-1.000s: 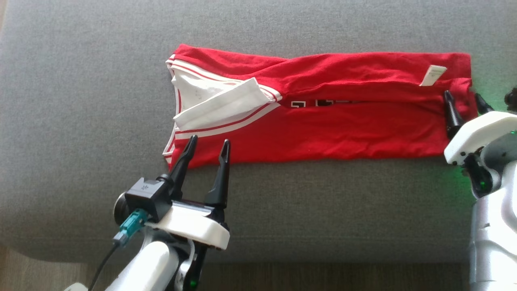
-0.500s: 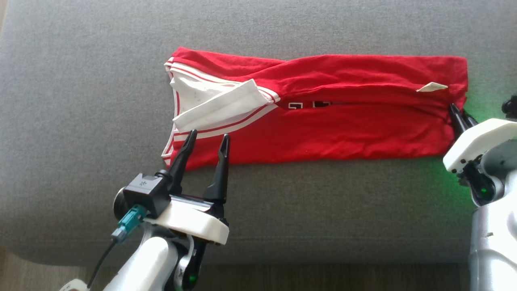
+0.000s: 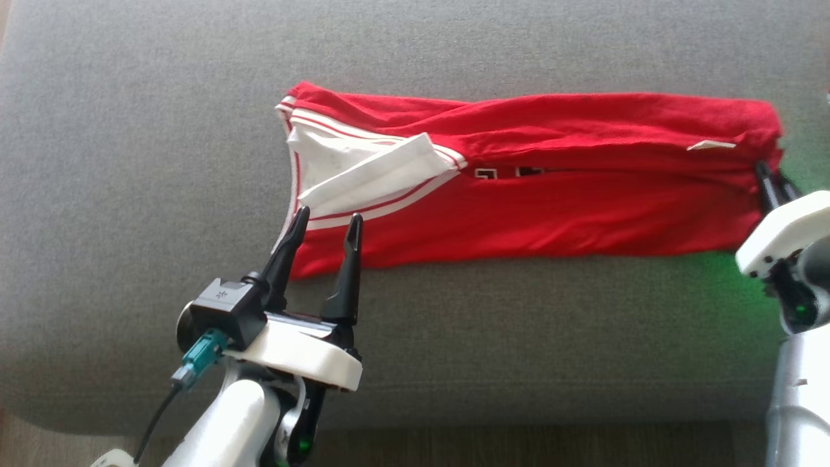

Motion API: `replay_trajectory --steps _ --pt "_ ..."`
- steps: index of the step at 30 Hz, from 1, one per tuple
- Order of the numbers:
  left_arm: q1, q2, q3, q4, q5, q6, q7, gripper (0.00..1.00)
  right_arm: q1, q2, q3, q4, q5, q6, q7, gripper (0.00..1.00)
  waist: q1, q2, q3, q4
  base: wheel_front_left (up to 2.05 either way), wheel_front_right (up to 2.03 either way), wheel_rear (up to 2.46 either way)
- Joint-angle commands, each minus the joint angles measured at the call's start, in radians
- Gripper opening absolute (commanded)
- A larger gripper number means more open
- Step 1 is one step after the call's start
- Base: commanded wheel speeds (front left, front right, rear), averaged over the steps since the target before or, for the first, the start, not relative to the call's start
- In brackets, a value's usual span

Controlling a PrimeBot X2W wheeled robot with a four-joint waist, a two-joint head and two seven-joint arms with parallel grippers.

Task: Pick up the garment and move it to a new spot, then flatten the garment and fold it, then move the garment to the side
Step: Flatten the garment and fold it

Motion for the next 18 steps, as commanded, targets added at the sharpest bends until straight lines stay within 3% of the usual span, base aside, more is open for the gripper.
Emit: replay_trajectory --steps 1,9,18 --pt "-0.003 0.006 0.043 -0.030 0.013 -0.006 -0.012 1.00 -0.013 -0.010 0.001 -0.066 -0.021 -0.001 0.006 0.00 0.0000 0.0000 -0.005 -0.005 0.00 0.00 0.00" --pt "0.015 0.016 0.043 -0.027 0.011 -0.004 -0.011 1.00 -0.007 -0.038 -0.012 -0.185 -0.049 -0.001 0.070 0.00 0.0000 0.0000 -0.032 -0.024 0.00 0.00 0.00" --pt "0.032 0.019 0.031 -0.023 0.003 -0.002 -0.004 1.00 0.014 -0.014 0.129 -0.349 0.181 -0.001 0.199 0.00 0.0000 0.0000 -0.076 -0.023 0.00 0.00 0.00"
